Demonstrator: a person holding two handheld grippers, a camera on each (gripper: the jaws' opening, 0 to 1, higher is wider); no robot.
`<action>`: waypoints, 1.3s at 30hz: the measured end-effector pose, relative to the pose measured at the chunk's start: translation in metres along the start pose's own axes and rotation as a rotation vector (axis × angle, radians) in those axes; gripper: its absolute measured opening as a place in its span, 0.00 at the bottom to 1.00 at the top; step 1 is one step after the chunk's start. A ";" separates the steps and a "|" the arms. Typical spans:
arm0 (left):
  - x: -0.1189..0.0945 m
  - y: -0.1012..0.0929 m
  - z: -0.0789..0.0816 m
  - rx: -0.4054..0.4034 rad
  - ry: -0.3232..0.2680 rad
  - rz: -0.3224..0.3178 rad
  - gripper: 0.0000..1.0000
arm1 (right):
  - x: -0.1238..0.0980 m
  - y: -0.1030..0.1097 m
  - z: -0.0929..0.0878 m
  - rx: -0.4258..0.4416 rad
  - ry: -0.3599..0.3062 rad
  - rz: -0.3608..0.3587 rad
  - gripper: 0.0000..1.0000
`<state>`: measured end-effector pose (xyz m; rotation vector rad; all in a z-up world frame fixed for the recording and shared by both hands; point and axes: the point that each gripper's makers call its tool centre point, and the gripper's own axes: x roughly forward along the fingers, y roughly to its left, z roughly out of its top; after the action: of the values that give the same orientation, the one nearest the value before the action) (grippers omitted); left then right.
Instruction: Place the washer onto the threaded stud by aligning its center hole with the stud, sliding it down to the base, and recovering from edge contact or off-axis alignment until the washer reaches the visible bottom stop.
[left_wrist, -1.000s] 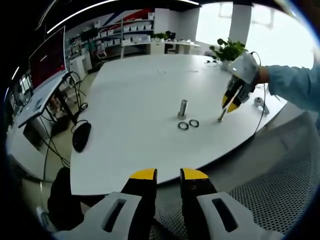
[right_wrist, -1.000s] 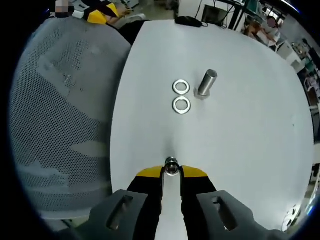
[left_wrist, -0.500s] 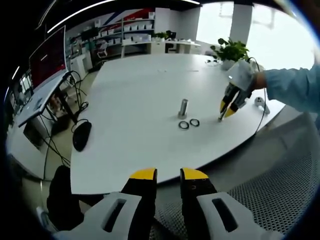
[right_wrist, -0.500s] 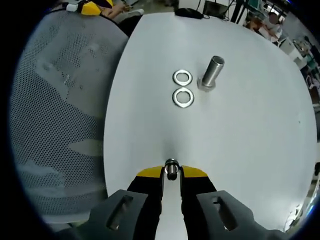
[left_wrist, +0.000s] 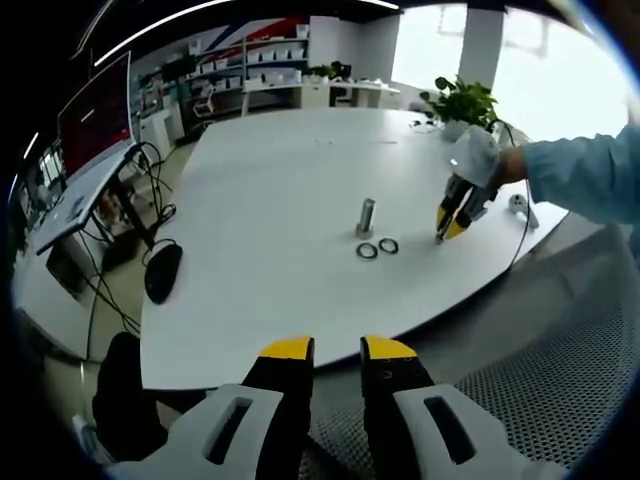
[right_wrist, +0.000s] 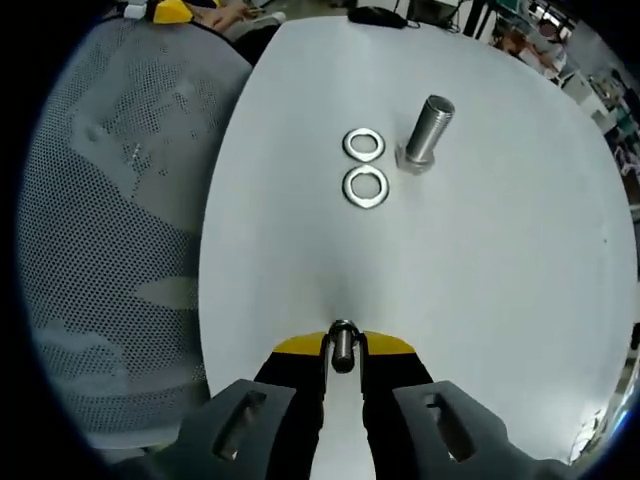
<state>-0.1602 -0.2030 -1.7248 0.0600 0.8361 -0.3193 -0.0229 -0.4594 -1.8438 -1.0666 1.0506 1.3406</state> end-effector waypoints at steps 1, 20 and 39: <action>0.000 0.000 0.000 0.000 0.000 -0.001 0.16 | -0.001 -0.001 0.000 0.013 -0.001 0.001 0.14; 0.000 -0.002 0.002 0.010 -0.011 -0.014 0.15 | -0.060 0.005 0.045 0.145 -0.255 -0.006 0.34; 0.000 -0.011 0.000 0.070 -0.001 -0.059 0.13 | -0.190 0.058 0.072 0.476 -0.791 -0.047 0.30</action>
<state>-0.1633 -0.2141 -1.7240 0.1006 0.8265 -0.4044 -0.0786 -0.4307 -1.6422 -0.1588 0.6728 1.2204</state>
